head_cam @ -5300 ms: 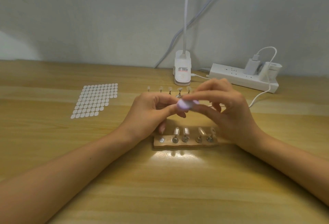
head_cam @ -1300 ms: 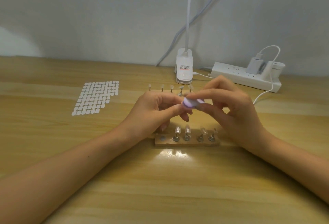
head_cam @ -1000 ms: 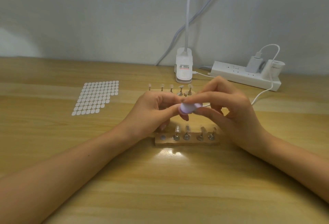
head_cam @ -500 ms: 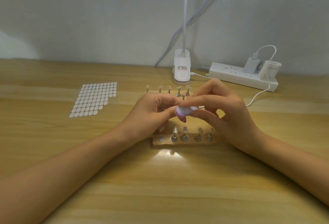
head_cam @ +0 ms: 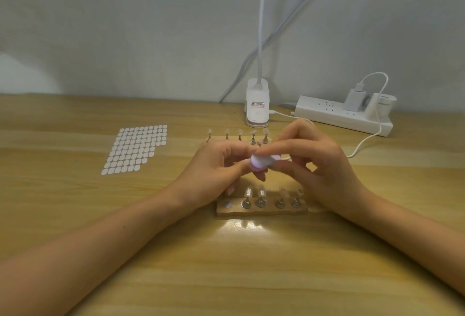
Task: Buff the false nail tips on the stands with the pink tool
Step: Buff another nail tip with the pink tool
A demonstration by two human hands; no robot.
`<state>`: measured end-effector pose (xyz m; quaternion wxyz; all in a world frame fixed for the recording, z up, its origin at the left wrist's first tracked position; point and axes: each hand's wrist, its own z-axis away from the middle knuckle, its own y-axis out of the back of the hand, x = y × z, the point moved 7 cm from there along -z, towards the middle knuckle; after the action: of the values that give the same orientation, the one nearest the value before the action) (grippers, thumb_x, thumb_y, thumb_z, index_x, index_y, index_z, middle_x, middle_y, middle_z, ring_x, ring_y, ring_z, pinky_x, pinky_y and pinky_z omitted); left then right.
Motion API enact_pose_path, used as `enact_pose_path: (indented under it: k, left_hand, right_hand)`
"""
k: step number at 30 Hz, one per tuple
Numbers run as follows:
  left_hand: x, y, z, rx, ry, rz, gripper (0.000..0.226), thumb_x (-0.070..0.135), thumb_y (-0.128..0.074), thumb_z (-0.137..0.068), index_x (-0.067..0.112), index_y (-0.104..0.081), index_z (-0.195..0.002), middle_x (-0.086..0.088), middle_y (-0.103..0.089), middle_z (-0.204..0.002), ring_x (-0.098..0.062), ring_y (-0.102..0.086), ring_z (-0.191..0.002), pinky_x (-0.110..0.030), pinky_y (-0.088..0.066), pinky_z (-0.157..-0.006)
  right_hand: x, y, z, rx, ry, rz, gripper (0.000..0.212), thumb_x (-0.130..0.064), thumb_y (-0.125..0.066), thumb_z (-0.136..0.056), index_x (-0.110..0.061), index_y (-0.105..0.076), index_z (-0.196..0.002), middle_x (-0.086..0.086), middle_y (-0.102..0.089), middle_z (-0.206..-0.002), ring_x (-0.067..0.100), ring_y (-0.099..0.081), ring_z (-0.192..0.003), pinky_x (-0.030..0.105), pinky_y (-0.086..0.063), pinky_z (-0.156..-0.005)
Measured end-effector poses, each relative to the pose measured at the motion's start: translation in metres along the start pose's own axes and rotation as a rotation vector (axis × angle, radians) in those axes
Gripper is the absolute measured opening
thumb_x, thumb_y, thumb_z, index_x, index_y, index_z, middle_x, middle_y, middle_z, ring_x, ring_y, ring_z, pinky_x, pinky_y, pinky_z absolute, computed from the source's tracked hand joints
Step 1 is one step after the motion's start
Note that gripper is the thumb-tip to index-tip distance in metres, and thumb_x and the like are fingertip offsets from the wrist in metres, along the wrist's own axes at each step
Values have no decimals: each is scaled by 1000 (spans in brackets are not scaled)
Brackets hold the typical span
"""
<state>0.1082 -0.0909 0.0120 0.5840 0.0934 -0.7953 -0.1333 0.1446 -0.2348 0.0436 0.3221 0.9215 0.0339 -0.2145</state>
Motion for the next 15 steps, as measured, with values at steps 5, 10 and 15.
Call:
enact_pose_path:
  k: [5,10,15]
  left_hand:
    - [-4,3,-1,37,11,-17,13,16,-64,-96,19,-75,-92,1,-76,-80,-4,-41,-37,-14,-37,-43]
    - [-4,5,-1,50,25,9,14,16,-62,-97,18,-75,-92,-1,-76,-82,-5,-42,-38,-13,-36,-44]
    - [-4,5,-1,42,33,19,13,23,-65,-93,16,-76,-95,-2,-77,-83,-5,-41,-38,-14,-36,-43]
  right_hand:
    - [4,3,-1,30,-60,11,22,-28,-64,-89,-25,-70,-110,-1,-57,-89,2,-45,-68,17,-36,-56]
    - [7,7,-1,67,-109,-5,22,-27,-64,-88,-26,-69,-109,-10,-58,-91,1,-47,-70,17,-36,-58]
    - [2,3,-1,32,-43,19,21,-25,-66,-89,-23,-70,-109,-1,-59,-89,0,-42,-66,17,-35,-57]
